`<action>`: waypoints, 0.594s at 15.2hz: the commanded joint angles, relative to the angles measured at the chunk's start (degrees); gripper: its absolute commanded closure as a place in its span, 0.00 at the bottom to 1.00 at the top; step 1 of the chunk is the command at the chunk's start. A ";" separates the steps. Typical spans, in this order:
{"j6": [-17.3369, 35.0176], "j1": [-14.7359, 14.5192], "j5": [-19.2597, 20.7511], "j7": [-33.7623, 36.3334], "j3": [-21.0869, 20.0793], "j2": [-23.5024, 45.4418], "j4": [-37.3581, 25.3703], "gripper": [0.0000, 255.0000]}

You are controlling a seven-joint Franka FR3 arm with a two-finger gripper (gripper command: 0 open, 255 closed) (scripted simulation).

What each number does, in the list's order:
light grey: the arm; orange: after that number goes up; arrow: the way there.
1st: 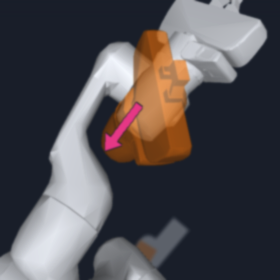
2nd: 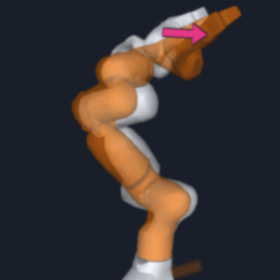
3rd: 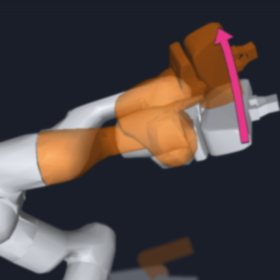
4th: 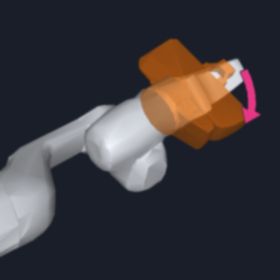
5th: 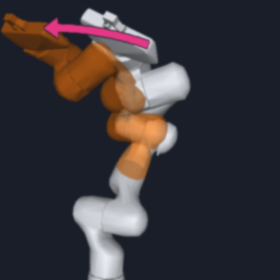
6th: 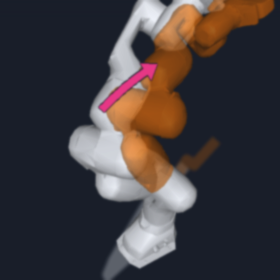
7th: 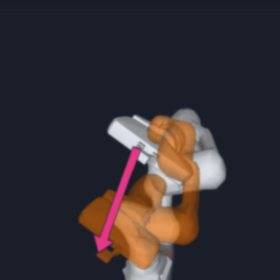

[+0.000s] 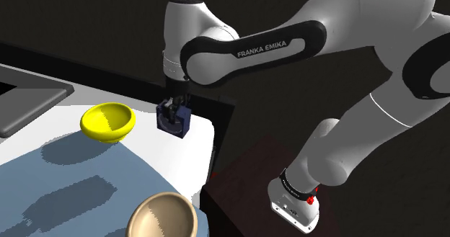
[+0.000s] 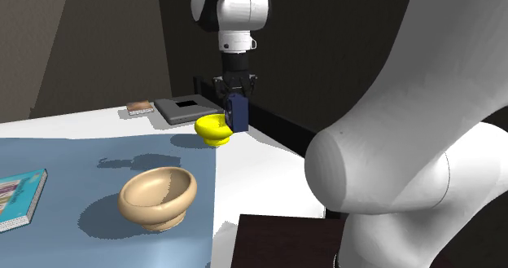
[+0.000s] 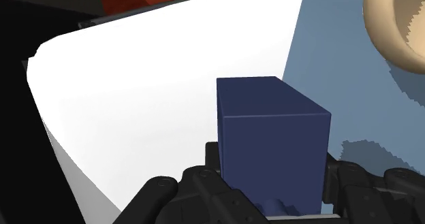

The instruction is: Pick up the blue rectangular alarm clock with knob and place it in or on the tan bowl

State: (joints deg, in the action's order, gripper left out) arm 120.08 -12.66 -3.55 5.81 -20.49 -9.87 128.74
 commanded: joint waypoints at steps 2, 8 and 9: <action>-0.51 -2.01 -1.38 3.46 -2.23 -2.43 1.68 1.00; -1.49 -5.98 -4.03 10.67 -7.06 -5.78 3.47 1.00; -1.67 -6.61 -4.43 11.94 -7.93 -6.13 3.54 1.00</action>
State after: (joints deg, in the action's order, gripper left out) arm 118.33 -18.51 -7.50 16.14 -27.37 -15.69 131.97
